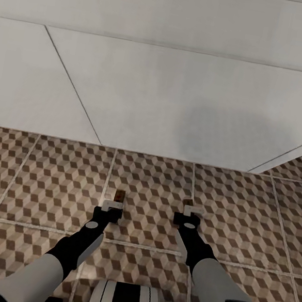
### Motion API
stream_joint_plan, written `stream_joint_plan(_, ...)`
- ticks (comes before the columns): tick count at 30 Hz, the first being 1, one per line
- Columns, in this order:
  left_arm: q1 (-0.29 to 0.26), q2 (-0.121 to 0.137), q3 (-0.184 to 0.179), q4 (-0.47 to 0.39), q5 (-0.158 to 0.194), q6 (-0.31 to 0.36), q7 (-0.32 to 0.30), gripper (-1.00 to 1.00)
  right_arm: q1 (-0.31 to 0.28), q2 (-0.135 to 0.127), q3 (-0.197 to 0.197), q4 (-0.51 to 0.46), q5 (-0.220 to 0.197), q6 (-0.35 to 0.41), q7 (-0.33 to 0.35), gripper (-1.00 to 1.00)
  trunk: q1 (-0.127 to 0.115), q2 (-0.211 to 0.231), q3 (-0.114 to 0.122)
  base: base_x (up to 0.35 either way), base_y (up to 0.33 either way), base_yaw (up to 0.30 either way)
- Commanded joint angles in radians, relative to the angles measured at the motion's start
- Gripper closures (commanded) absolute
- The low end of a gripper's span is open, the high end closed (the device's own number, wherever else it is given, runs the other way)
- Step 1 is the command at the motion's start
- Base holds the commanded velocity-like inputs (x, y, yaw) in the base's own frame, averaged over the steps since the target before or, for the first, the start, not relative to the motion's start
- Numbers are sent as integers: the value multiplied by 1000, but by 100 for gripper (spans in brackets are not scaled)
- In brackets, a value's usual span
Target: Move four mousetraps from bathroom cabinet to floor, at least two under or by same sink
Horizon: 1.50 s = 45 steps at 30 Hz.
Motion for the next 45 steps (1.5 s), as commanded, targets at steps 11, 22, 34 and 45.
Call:
stream_joint_plan(11, 0, 2, -7, -1, 7, 3, 11, 100, 0, 1, -1, -2, 5, 8, -2, 100, 0, 0, -1, 208, 0, 0)
stream_joint_plan(22, 0, 2, -6, -2, 7, 2, 11, 100, 0, 1, -1, -2, 5, 8, -1, 100, 0, 0, -1, 271, 0, 0)
stream_joint_plan(34, 0, 2, -7, -2, 6, 3, 12, 100, 0, -1, -1, -2, 5, 8, -1, 100, 0, 0, -1, 27, 0, 0)
stream_joint_plan(45, 0, 2, -5, -2, 7, 2, 12, 100, 0, -1, -1, -2, 5, 8, -1, 100, 0, 0, -1, 105, 0, 0)
